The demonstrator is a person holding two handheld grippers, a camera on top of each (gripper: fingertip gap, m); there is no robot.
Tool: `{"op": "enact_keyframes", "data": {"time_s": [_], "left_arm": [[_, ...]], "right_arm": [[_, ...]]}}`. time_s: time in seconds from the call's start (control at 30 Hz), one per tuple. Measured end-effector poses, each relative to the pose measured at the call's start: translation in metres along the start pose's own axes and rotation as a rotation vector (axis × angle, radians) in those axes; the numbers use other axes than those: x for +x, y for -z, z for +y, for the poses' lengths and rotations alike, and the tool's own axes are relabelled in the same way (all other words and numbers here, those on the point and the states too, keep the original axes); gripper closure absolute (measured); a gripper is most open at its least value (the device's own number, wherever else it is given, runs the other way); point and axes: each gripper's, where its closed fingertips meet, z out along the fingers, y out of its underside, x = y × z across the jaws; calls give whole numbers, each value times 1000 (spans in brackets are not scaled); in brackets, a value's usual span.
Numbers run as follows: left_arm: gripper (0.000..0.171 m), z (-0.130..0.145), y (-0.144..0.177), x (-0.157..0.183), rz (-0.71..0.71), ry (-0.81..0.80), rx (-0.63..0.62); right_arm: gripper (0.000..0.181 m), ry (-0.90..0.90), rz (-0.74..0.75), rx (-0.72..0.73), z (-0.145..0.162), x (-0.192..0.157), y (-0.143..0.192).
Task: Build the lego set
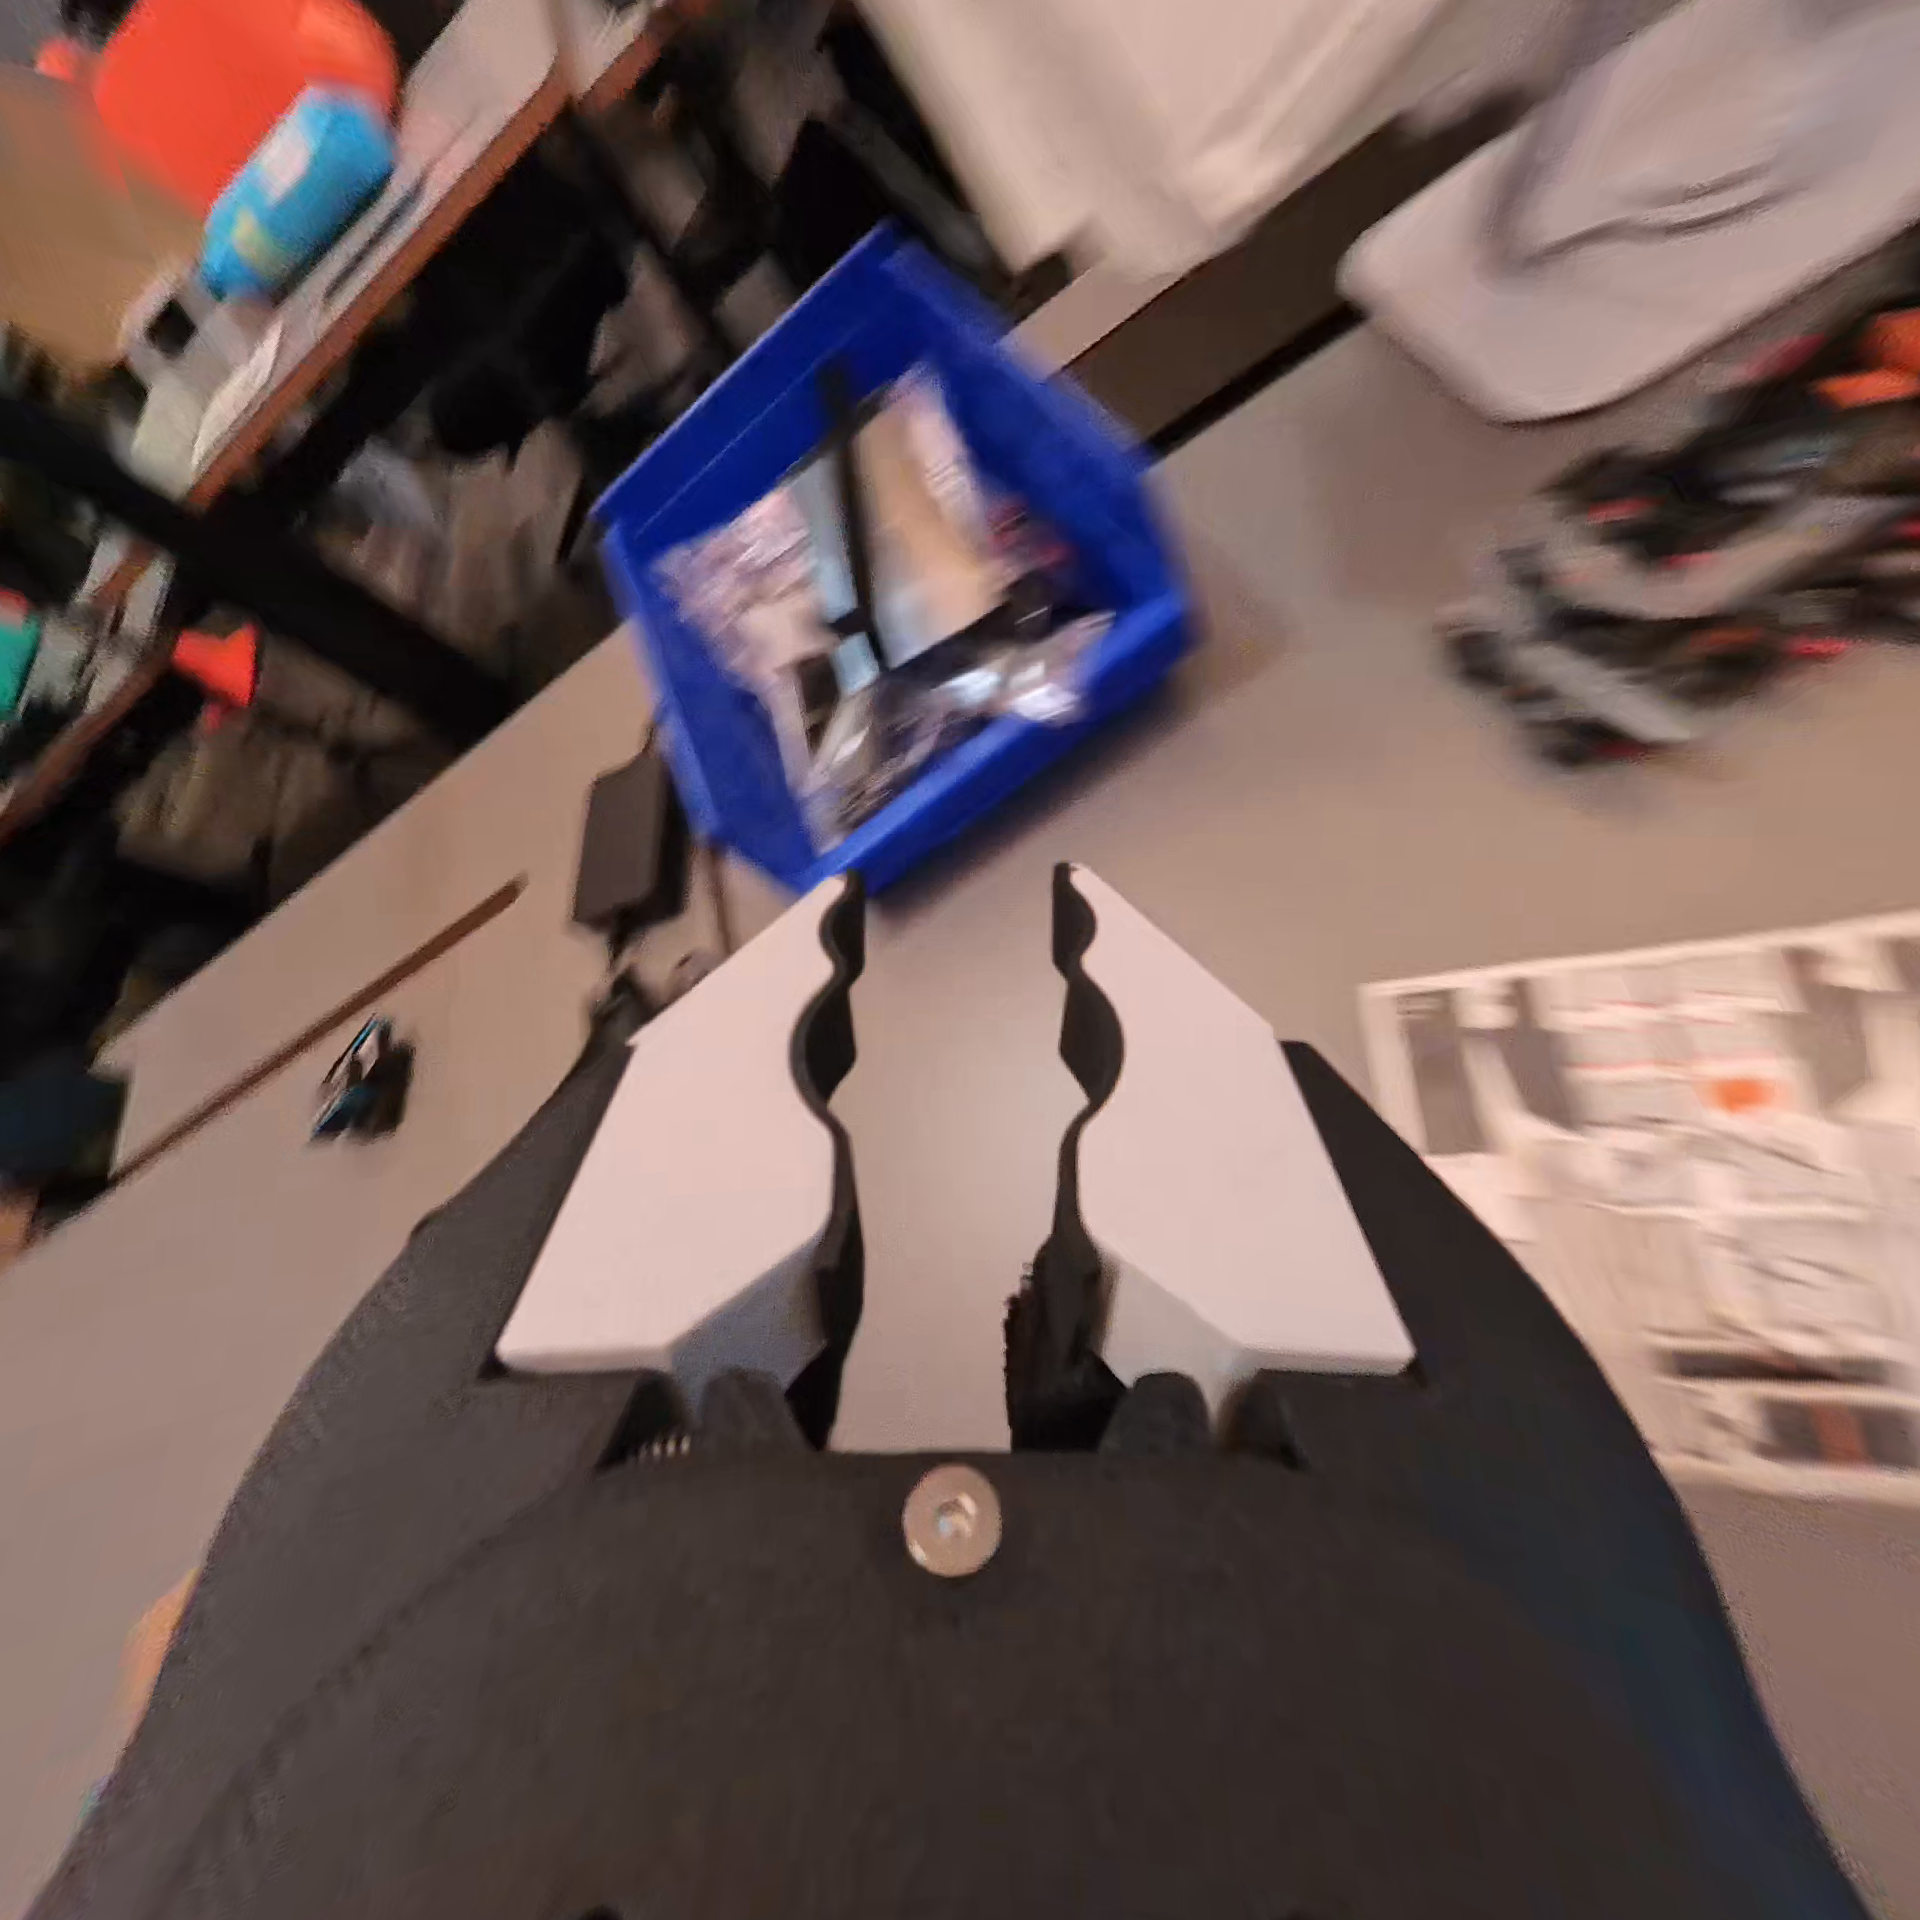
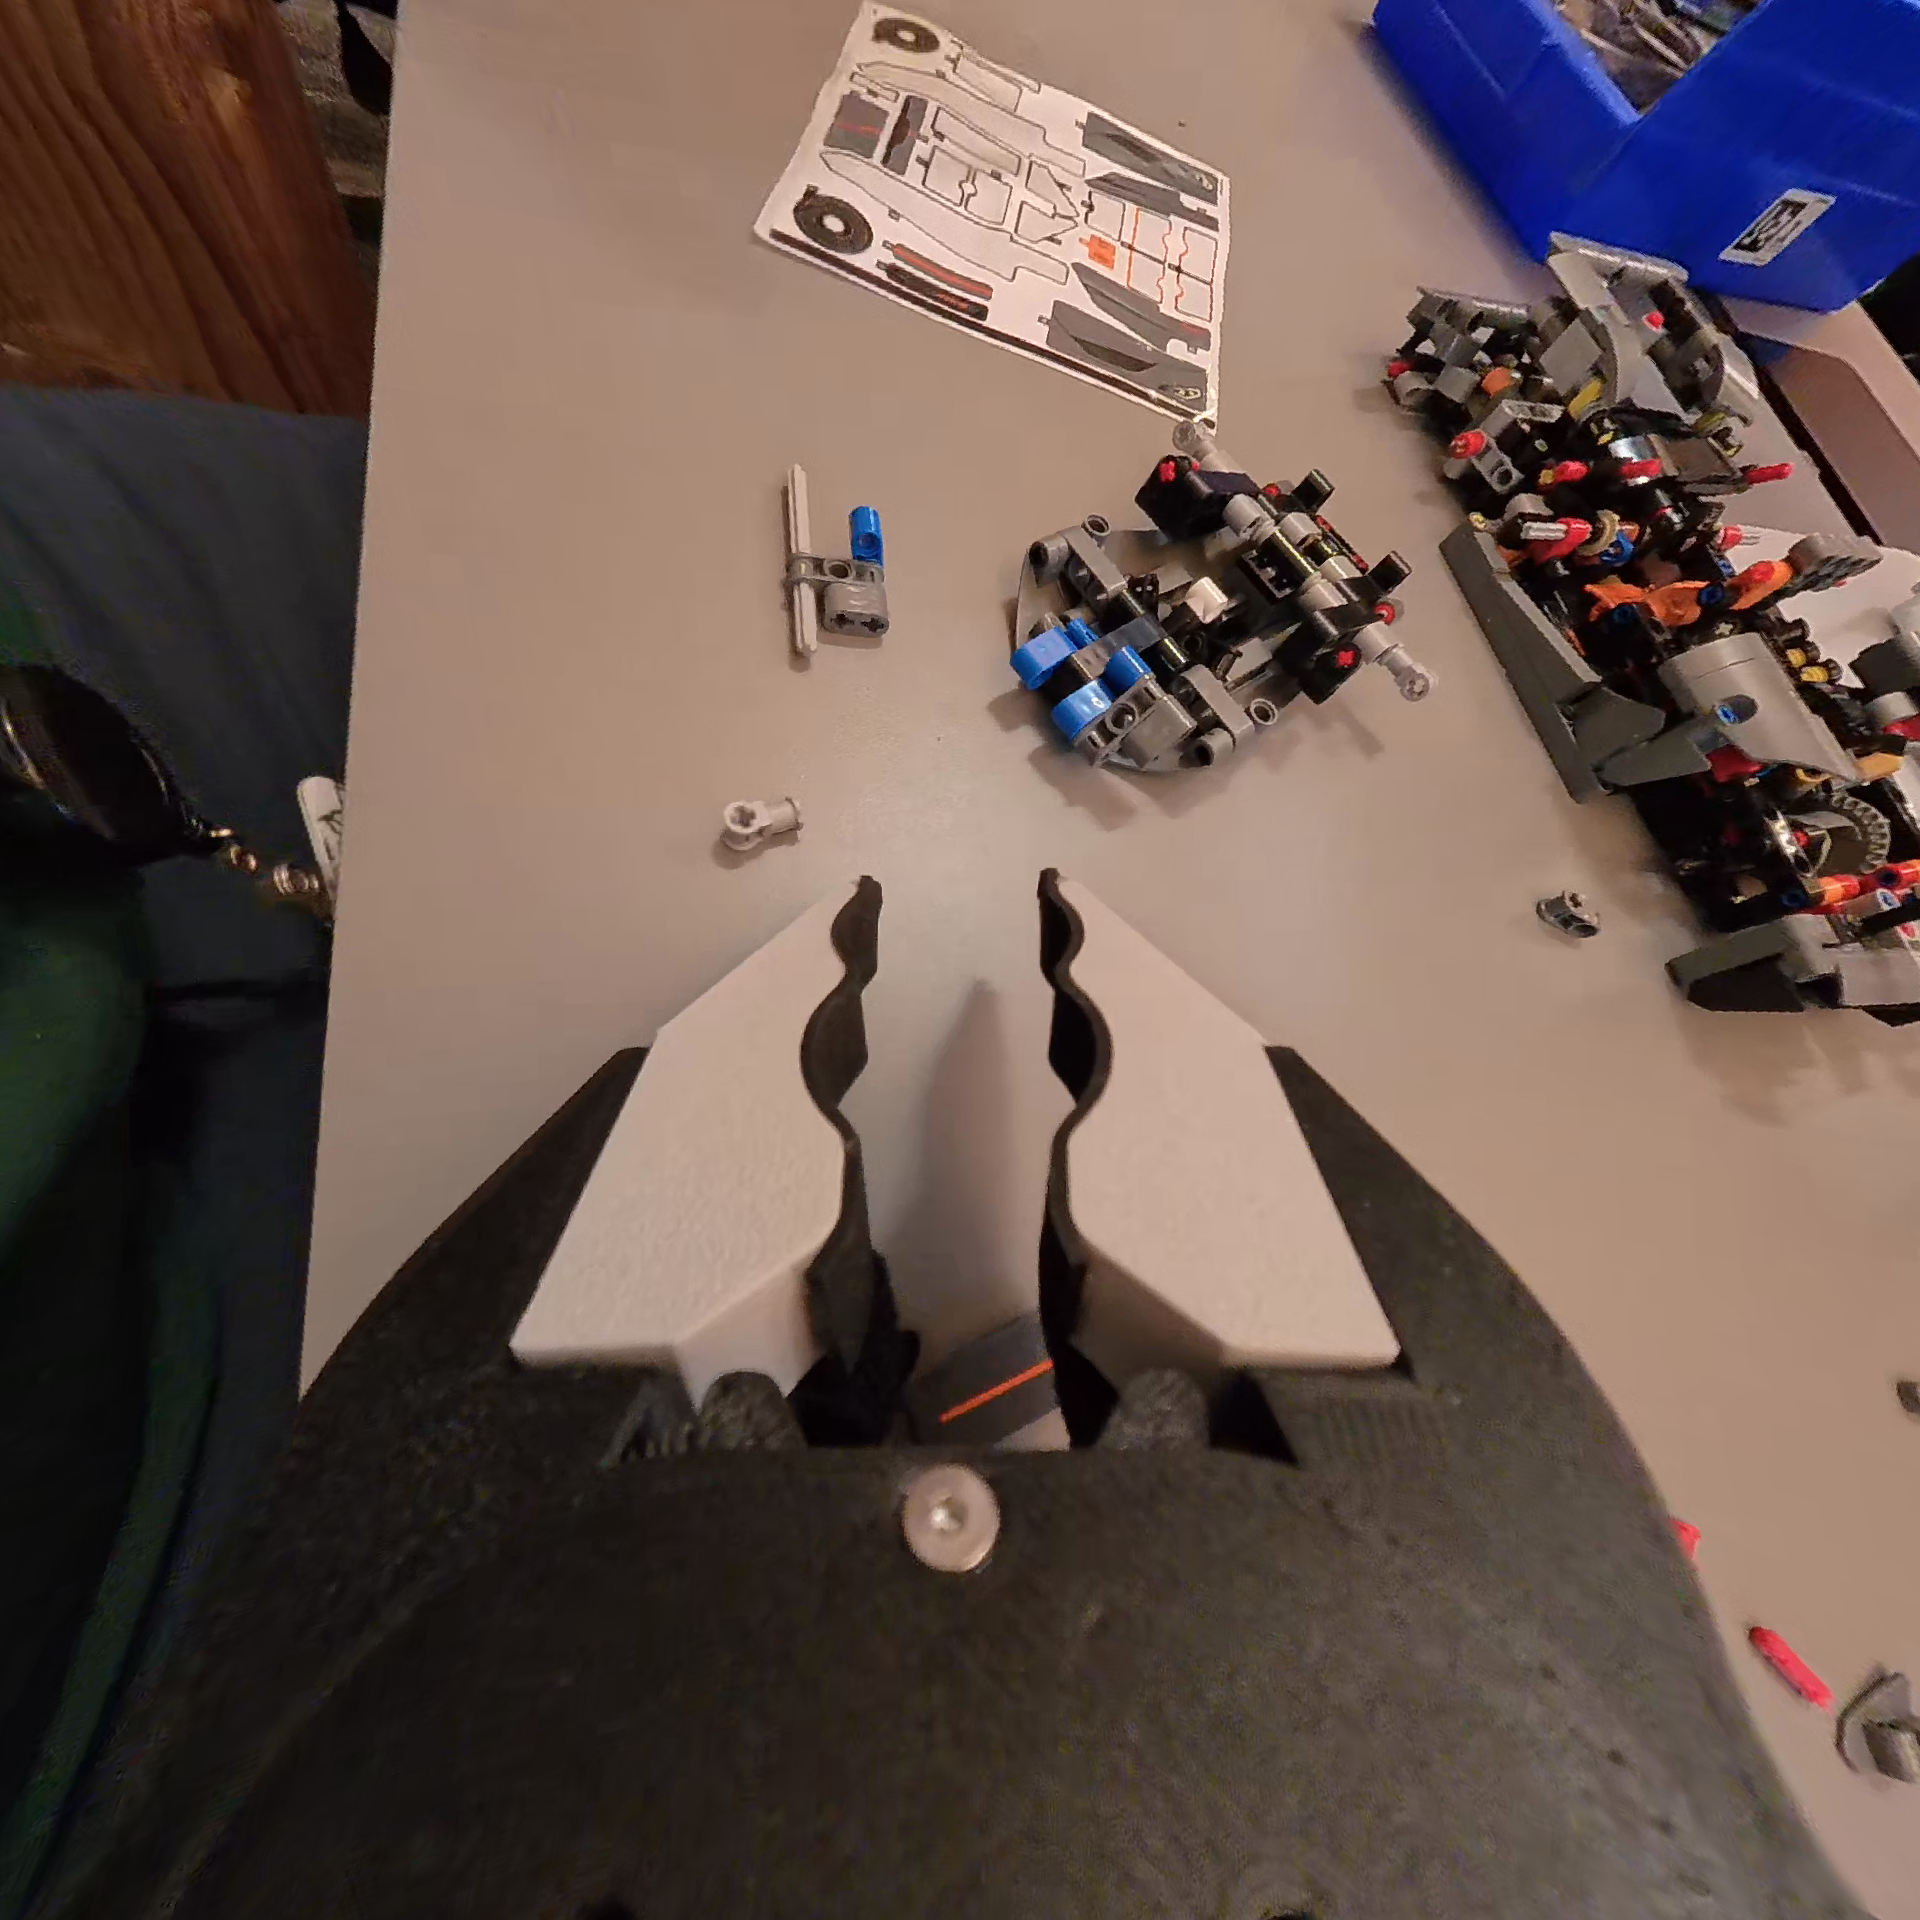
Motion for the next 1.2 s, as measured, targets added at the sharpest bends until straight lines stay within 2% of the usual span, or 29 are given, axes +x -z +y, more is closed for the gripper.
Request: {"op": "enact_keyframes", "data": {"time_s": [0.1, 0.23, 0.3, 0.4, 0.57, 0.7, 0.83, 0.97, 1.13, 1.2], "left_arm": [[139, -18, 27, 118, 250, -122, 111], [138, -1, 55, 251, 553, -304, 104], [137, 17, 61, 296, 651, -385, 69], [135, 36, 65, 341, 774, -415, 38], [138, 48, 70, 370, 863, -390, -4], [141, 70, 62, 375, 822, -423, -93], [158, 68, 66, 387, 843, -364, -70], [167, 64, 66, 396, 817, -356, -46], [161, 58, 68, 399, 797, -326, -22], [150, 59, 69, 394, 786, -299, -25]], "right_arm": [[152, 8, -16, 9, -1, -3, 1], [150, 15, -46, -6, 1, -9, 1], [148, 12, -83, -18, 2, -16, 0], [148, -4, -121, -28, 1, -24, 0], [149, -69, -156, -36, -6, -36, -3], [152, -101, -148, -78, -7, -41, -12], [168, -114, -137, -104, -6, -42, -17], [169, -126, -134, -108, -5, -40, -17], [169, -133, -137, -109, -3, -35, -16], [169, -146, -142, -110, -2, -33, -17]]}}
